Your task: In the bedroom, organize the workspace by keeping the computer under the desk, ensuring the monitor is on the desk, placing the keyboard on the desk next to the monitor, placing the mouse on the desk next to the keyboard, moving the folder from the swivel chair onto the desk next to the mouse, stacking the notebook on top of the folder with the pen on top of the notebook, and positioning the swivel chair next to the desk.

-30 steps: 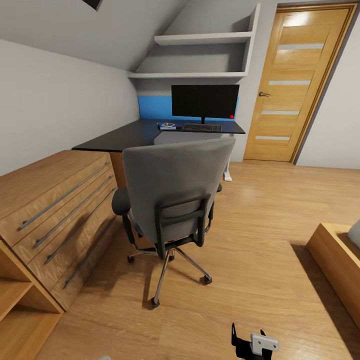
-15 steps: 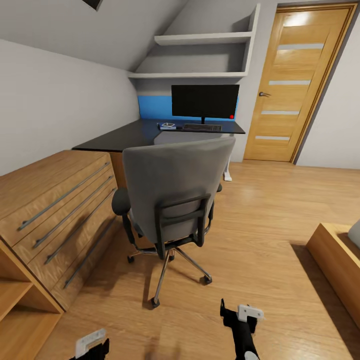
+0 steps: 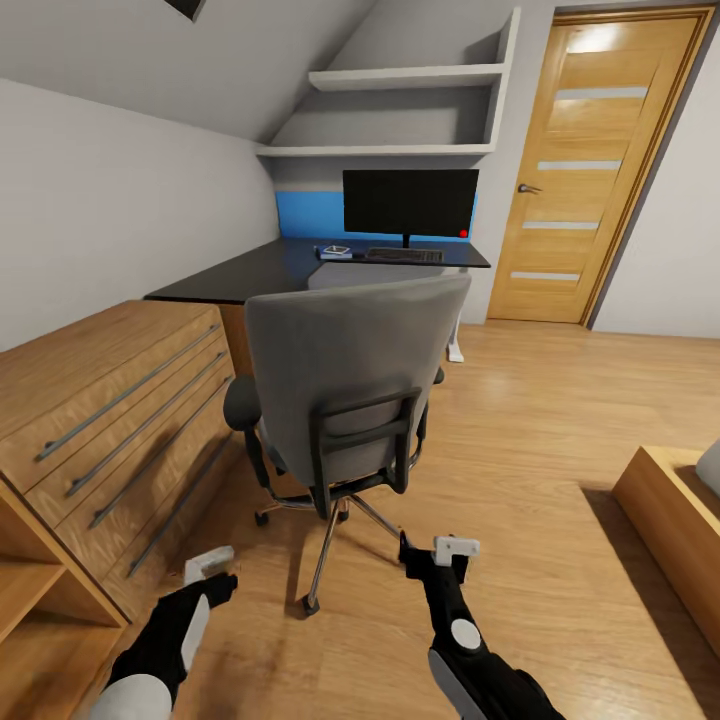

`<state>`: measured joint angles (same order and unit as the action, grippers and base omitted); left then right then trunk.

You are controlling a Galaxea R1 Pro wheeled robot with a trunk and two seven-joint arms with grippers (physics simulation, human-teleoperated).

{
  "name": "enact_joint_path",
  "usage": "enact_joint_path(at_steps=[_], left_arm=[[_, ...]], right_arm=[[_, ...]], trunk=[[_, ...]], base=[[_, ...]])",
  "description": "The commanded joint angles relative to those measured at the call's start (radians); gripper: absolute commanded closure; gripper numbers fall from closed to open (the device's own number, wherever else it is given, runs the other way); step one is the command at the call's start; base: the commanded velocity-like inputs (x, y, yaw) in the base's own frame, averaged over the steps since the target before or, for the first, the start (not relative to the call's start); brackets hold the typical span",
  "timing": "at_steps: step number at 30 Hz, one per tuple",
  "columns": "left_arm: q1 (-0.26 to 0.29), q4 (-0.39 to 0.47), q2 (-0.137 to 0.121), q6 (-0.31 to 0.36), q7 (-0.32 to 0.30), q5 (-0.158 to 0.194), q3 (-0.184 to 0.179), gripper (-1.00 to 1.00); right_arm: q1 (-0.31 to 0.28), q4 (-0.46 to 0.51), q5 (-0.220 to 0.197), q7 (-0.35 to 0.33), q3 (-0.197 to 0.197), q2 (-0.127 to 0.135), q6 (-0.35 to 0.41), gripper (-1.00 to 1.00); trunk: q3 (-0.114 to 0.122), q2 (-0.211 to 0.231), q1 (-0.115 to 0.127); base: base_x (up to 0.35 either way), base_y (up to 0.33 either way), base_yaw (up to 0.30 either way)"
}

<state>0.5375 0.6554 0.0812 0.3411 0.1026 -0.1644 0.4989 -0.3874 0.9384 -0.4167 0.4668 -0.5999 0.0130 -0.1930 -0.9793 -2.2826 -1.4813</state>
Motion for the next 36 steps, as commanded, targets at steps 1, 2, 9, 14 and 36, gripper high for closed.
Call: enact_joint_path(at_steps=[1, 2, 9, 14, 36], left_arm=[[0.033, 0.002, 0.0, 0.03, 0.002, -0.011, 0.0, -1.0], [0.05, 0.001, 0.0, 0.04, 0.004, -0.011, -0.002, -1.0], [0.16, 0.025, 0.005, 0.083, 0.002, -0.011, -0.014, -1.0], [0.168, 0.029, 0.007, 0.073, -0.002, -0.007, -0.025, -1.0], [0.17, 0.012, 0.009, 0.051, -0.004, -0.012, -0.031, -1.0]], right_arm=[[-0.001, 0.023, -0.008, 0.005, -0.01, 0.003, 0.0, -1.0], [-0.001, 0.031, -0.007, 0.005, -0.014, 0.003, 0.002, -1.0], [0.003, 0.063, -0.003, 0.006, -0.12, 0.015, -0.008, -1.0], [0.004, 0.066, -0.006, 0.006, -0.133, 0.017, -0.016, -1.0], [0.007, 0.059, 0.0, 0.0, -0.136, 0.027, -0.024, -1.0]], trunk=[[-0.001, 0.0, 0.0], [-0.001, 0.0, 0.0], [-0.001, 0.0, 0.0], [-0.001, 0.0, 0.0], [-0.001, 0.0, 0.0]], base=[[0.0, 0.0, 0.0], [0.0, 0.0, 0.0], [0.0, 0.0, 0.0], [0.001, 0.0, 0.0], [0.103, -0.067, 0.0]])
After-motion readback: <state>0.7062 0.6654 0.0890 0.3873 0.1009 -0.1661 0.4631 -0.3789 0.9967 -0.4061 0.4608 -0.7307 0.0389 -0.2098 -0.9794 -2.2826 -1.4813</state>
